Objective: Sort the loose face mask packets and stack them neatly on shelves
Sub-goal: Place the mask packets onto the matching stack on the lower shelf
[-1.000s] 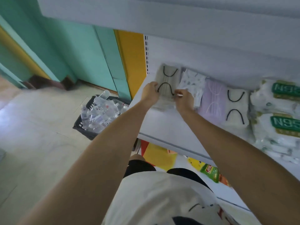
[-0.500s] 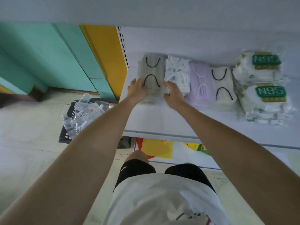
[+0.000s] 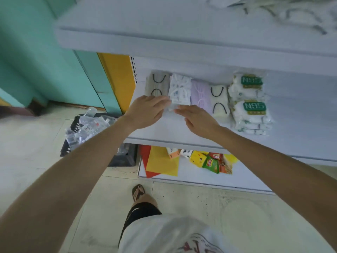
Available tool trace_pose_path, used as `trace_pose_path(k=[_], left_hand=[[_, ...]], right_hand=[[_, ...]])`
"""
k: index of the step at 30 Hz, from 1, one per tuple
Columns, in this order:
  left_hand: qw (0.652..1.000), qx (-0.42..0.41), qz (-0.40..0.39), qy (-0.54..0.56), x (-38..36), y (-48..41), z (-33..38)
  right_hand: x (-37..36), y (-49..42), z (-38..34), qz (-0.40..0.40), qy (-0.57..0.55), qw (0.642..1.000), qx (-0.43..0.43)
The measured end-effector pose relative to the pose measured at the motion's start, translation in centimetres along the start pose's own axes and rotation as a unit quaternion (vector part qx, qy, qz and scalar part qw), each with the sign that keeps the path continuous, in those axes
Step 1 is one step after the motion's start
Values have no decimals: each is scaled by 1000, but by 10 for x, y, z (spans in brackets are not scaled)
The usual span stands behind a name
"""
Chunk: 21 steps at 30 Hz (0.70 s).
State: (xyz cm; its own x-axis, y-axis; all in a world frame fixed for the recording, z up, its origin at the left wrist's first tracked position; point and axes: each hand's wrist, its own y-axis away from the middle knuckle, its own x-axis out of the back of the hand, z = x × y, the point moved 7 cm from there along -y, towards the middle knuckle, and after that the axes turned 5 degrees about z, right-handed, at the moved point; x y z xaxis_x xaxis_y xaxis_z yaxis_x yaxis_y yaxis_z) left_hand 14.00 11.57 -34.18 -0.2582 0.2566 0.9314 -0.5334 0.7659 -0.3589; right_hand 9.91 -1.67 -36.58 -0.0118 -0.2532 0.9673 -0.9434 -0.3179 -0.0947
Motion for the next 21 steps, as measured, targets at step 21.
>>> trace_pose_path(k=[21], left_hand=[[992, 103, 17, -66, 171, -185, 98]], right_hand=[[274, 93, 99, 264, 41, 954, -134]])
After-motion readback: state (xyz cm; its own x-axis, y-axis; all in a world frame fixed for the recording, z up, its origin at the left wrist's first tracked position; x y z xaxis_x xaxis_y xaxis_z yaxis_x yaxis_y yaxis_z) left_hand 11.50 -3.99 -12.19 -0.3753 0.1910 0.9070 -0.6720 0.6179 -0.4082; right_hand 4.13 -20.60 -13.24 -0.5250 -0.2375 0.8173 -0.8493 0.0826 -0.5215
